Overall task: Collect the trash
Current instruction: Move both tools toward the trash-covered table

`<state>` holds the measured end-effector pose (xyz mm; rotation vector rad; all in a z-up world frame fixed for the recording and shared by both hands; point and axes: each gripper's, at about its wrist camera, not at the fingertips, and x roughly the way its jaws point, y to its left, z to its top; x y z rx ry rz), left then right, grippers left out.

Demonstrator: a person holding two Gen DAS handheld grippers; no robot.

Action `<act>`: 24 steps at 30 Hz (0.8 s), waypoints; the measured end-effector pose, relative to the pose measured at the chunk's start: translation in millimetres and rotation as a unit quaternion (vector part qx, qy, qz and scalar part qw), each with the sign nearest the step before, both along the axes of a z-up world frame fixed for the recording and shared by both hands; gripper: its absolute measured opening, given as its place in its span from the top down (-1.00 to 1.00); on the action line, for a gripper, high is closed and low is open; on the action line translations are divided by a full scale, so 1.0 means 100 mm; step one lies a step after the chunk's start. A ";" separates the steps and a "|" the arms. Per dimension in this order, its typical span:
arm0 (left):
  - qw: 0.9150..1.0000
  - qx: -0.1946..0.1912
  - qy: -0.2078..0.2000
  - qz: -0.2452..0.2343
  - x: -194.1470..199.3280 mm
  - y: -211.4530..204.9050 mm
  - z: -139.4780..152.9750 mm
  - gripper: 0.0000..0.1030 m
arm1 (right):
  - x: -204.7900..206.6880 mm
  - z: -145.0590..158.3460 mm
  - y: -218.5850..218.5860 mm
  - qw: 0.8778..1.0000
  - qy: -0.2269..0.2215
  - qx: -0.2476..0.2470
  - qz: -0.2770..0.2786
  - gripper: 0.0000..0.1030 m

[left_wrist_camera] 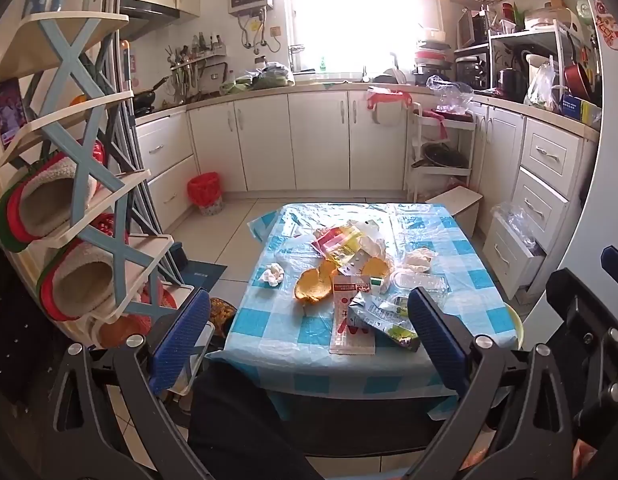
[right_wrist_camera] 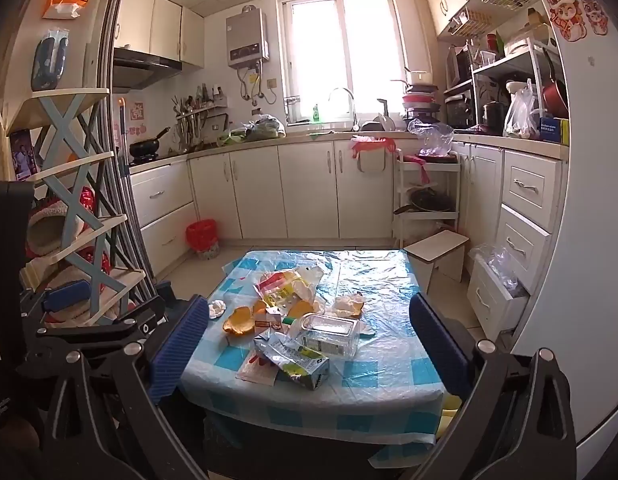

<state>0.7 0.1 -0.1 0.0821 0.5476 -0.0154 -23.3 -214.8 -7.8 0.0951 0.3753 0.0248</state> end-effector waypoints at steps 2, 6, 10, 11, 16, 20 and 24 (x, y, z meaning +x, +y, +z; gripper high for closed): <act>1.000 -0.003 -0.012 0.002 -0.04 0.02 0.05 -0.85 | 0.01 0.00 0.00 1.000 0.005 -0.002 -0.002 -0.87; 1.000 -0.006 -0.012 0.002 -0.05 0.02 0.05 -0.85 | 0.00 -0.01 -0.01 1.000 0.003 -0.001 -0.002 -0.87; 1.000 -0.007 -0.009 0.007 -0.04 0.02 0.04 -0.85 | -0.01 0.00 0.00 1.000 0.001 -0.002 -0.002 -0.87; 1.000 -0.008 -0.009 0.008 -0.04 0.03 0.04 -0.85 | -0.01 -0.01 0.00 1.000 0.001 -0.002 -0.002 -0.87; 1.000 -0.009 -0.008 0.009 -0.04 0.05 0.04 -0.85 | -0.01 0.00 -0.01 1.000 0.000 -0.002 -0.002 -0.87; 1.000 -0.007 -0.009 0.009 -0.04 0.04 0.01 -0.85 | -0.01 -0.01 -0.01 1.000 0.000 -0.002 -0.002 -0.87; 1.000 -0.009 -0.009 0.010 -0.05 0.05 0.01 -0.85 | -0.02 0.00 0.00 1.000 0.000 -0.002 -0.002 -0.87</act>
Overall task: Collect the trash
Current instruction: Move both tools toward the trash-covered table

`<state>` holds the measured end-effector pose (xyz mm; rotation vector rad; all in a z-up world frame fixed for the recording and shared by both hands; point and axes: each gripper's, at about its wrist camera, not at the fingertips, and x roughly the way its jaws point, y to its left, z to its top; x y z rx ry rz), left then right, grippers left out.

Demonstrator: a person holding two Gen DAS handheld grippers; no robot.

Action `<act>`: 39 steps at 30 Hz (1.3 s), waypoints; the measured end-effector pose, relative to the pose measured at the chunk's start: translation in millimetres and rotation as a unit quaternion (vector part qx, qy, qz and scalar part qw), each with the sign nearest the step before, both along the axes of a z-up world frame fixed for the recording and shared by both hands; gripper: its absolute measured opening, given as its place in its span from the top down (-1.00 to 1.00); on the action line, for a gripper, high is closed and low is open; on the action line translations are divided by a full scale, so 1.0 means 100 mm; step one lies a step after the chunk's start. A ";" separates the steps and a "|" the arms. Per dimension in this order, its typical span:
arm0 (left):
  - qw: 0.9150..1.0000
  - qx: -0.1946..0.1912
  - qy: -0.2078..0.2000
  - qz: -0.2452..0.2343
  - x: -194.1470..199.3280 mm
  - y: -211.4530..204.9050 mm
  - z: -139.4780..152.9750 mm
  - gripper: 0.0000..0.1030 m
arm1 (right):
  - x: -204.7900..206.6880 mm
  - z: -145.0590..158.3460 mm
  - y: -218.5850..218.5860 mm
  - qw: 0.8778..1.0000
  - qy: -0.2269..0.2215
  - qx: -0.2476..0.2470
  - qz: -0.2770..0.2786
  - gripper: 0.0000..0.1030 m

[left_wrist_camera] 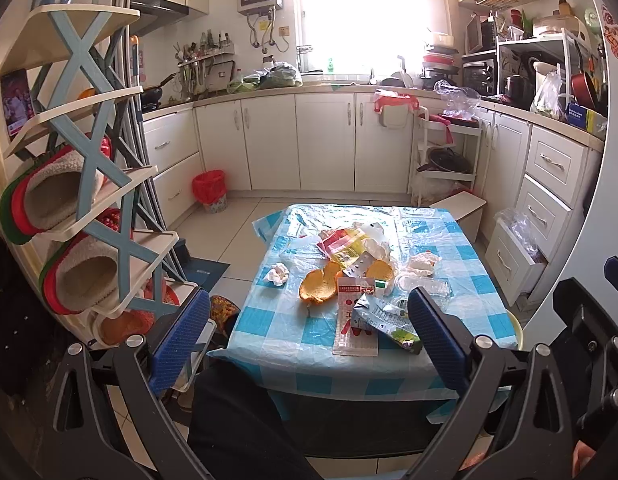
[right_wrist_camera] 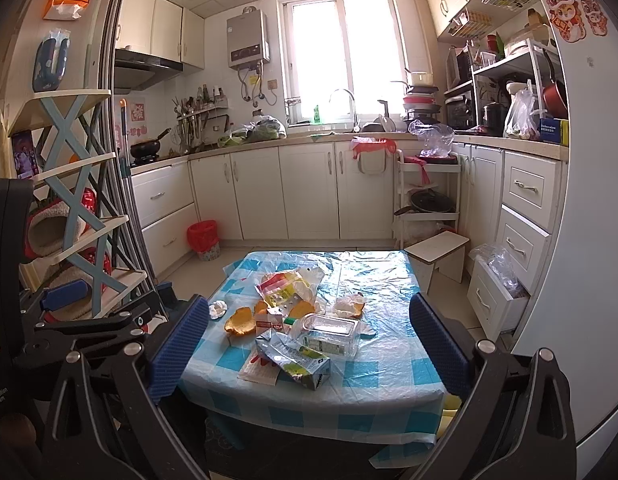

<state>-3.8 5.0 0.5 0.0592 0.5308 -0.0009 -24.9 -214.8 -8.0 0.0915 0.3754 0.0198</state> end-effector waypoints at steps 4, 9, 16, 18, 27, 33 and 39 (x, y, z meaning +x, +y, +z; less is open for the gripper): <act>1.000 -0.002 0.002 0.002 0.01 0.01 0.00 -0.85 | 0.00 0.00 0.00 1.000 0.000 0.000 0.000 -0.87; 1.000 -0.005 0.003 0.003 0.02 0.03 -0.01 -0.85 | -0.02 -0.02 0.03 1.000 0.000 -0.002 0.001 -0.87; 1.000 -0.007 0.003 0.004 0.03 0.04 -0.01 -0.85 | -0.01 -0.01 0.05 1.000 0.000 -0.002 0.000 -0.87; 1.000 -0.008 0.004 0.005 0.03 0.05 -0.01 -0.85 | 0.00 0.00 0.05 1.000 0.000 -0.003 0.000 -0.87; 1.000 -0.010 0.006 0.004 0.04 0.05 -0.01 -0.85 | 0.01 0.01 0.03 1.000 0.000 -0.003 0.000 -0.87; 1.000 -0.015 0.011 0.005 0.06 0.07 -0.01 -0.85 | 0.01 0.03 0.00 1.000 0.000 -0.003 -0.002 -0.87; 1.000 -0.021 0.018 0.005 0.08 0.10 -0.01 -0.85 | 0.04 0.05 -0.04 1.000 -0.002 -0.001 -0.006 -0.87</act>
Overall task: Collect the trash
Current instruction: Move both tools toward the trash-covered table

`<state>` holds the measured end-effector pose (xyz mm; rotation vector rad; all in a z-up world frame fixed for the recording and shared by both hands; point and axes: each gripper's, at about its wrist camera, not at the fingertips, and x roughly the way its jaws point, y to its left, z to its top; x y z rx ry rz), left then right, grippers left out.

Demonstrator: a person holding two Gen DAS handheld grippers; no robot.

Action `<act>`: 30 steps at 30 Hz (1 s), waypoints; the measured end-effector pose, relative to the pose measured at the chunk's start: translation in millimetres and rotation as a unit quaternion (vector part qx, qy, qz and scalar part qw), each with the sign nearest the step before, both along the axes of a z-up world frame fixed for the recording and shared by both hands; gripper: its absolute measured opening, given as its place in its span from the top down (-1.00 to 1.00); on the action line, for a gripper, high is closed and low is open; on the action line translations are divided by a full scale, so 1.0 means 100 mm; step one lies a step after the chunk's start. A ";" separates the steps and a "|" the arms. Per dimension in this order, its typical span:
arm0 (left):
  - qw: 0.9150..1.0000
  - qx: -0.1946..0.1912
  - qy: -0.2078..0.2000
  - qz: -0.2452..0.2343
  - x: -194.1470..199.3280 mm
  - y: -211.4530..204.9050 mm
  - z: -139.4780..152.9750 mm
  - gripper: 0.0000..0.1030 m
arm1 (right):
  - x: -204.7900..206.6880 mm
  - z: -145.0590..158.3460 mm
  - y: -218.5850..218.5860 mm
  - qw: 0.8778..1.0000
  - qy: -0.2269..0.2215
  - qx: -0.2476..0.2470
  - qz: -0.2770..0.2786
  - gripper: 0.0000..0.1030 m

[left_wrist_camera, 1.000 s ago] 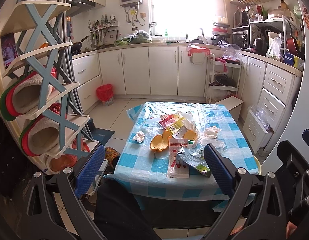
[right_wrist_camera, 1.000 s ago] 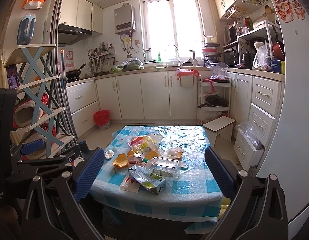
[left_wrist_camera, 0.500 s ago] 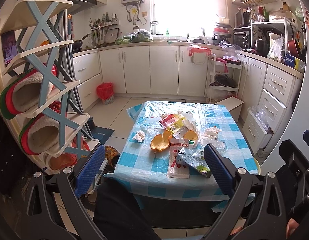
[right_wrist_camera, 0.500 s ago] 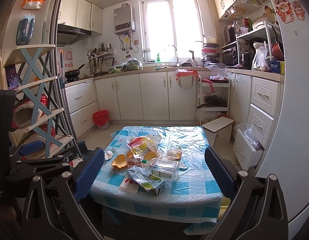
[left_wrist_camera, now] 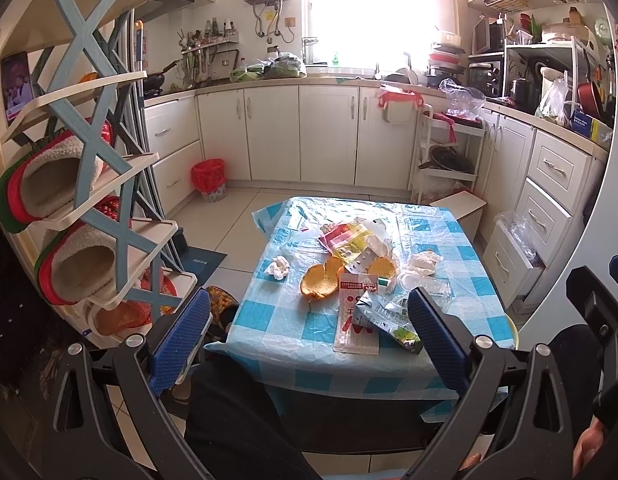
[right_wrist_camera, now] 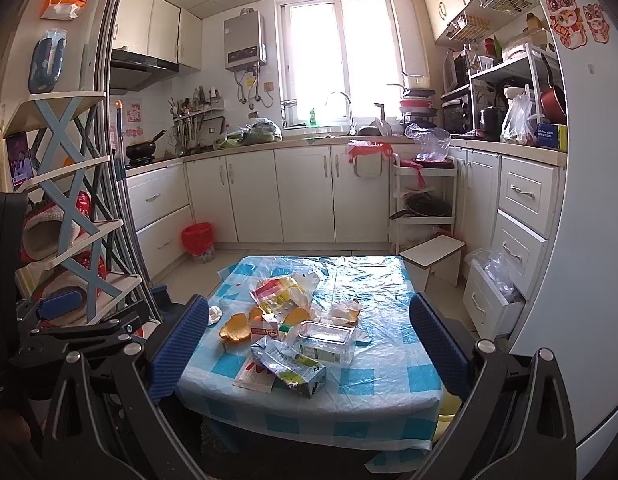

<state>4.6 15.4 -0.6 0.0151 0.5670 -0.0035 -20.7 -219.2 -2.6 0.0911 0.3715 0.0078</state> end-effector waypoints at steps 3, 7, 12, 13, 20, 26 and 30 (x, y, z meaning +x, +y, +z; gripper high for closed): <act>1.000 -0.003 0.003 0.001 0.02 0.03 0.00 -0.85 | 0.02 0.01 0.01 1.000 0.000 -0.001 0.000 -0.87; 1.000 -0.009 0.003 0.005 0.05 0.08 0.02 -0.85 | 0.08 0.02 0.05 1.000 0.003 -0.006 0.001 -0.87; 1.000 -0.012 0.002 0.011 0.07 0.15 0.06 -0.85 | 0.12 0.04 0.07 1.000 0.002 -0.006 0.001 -0.87; 1.000 -0.012 0.000 0.012 0.07 0.16 0.07 -0.85 | 0.13 0.03 0.07 1.000 0.001 -0.006 0.001 -0.87; 1.000 -0.014 -0.011 0.018 0.06 0.23 0.18 -0.85 | 0.10 0.05 0.06 1.000 -0.006 -0.003 0.001 -0.87; 1.000 0.009 -0.018 -0.005 0.04 0.09 0.26 -0.85 | 0.10 0.08 -0.02 1.000 -0.012 0.012 -0.005 -0.87; 1.000 0.008 -0.019 -0.015 0.11 0.05 0.30 -0.85 | 0.13 0.09 -0.03 1.000 -0.012 0.011 -0.008 -0.87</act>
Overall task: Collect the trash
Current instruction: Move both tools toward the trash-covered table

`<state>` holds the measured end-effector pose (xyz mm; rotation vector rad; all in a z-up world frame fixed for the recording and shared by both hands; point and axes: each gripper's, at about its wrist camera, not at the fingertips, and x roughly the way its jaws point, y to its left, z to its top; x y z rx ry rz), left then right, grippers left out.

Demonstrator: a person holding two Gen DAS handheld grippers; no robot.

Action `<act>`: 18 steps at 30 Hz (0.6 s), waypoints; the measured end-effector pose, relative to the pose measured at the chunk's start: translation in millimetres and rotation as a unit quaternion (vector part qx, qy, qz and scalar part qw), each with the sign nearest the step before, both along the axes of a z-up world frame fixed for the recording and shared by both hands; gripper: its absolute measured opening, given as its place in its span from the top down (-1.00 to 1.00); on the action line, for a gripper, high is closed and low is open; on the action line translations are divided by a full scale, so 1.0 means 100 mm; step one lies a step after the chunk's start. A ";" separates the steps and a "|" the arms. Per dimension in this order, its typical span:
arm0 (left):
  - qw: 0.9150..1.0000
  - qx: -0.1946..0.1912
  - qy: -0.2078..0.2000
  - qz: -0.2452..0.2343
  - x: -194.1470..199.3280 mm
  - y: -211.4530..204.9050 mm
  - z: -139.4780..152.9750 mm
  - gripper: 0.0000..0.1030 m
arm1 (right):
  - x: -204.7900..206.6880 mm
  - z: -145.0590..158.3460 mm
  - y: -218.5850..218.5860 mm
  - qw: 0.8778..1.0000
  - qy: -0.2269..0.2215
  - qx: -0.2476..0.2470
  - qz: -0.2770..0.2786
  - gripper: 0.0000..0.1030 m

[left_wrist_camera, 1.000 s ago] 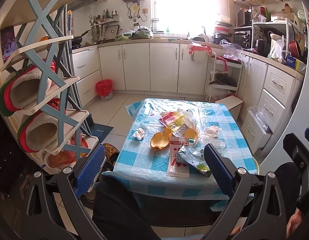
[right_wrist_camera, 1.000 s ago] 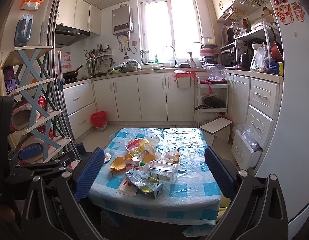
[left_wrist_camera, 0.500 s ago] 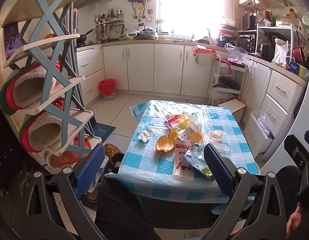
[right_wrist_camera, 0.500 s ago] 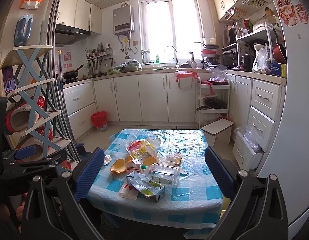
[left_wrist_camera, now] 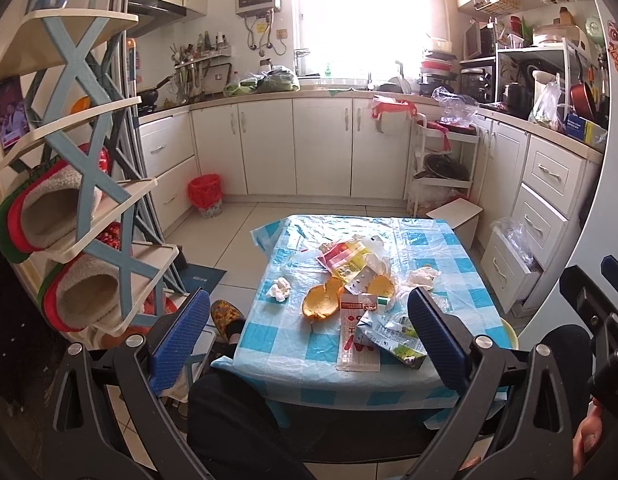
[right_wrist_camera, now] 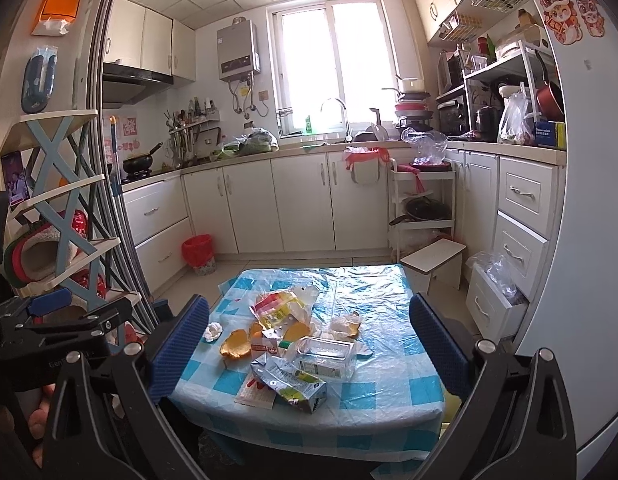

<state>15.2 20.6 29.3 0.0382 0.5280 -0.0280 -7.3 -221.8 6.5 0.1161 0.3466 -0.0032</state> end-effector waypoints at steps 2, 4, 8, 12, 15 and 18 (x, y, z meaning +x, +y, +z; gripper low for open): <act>1.000 -0.003 0.000 0.002 0.05 0.02 0.00 -0.85 | 0.04 -0.02 0.01 1.000 0.005 -0.002 0.001 -0.87; 1.000 -0.011 0.005 0.004 0.13 0.05 -0.03 -0.85 | 0.08 -0.04 0.02 1.000 0.010 -0.005 0.005 -0.87; 0.999 -0.023 0.021 0.009 0.27 0.13 -0.14 -0.85 | 0.19 -0.09 0.05 1.000 0.019 -0.014 0.008 -0.87; 0.999 -0.030 0.038 0.011 0.38 0.18 -0.27 -0.85 | 0.31 -0.14 0.09 0.999 0.031 -0.024 0.014 -0.87; 0.998 -0.032 0.047 0.009 0.44 0.17 -0.36 -0.85 | 0.40 -0.21 0.12 0.999 0.040 -0.031 0.020 -0.87; 0.998 -0.027 0.055 0.005 0.50 0.15 -0.44 -0.85 | 0.48 -0.30 0.12 0.998 0.051 -0.035 0.023 -0.87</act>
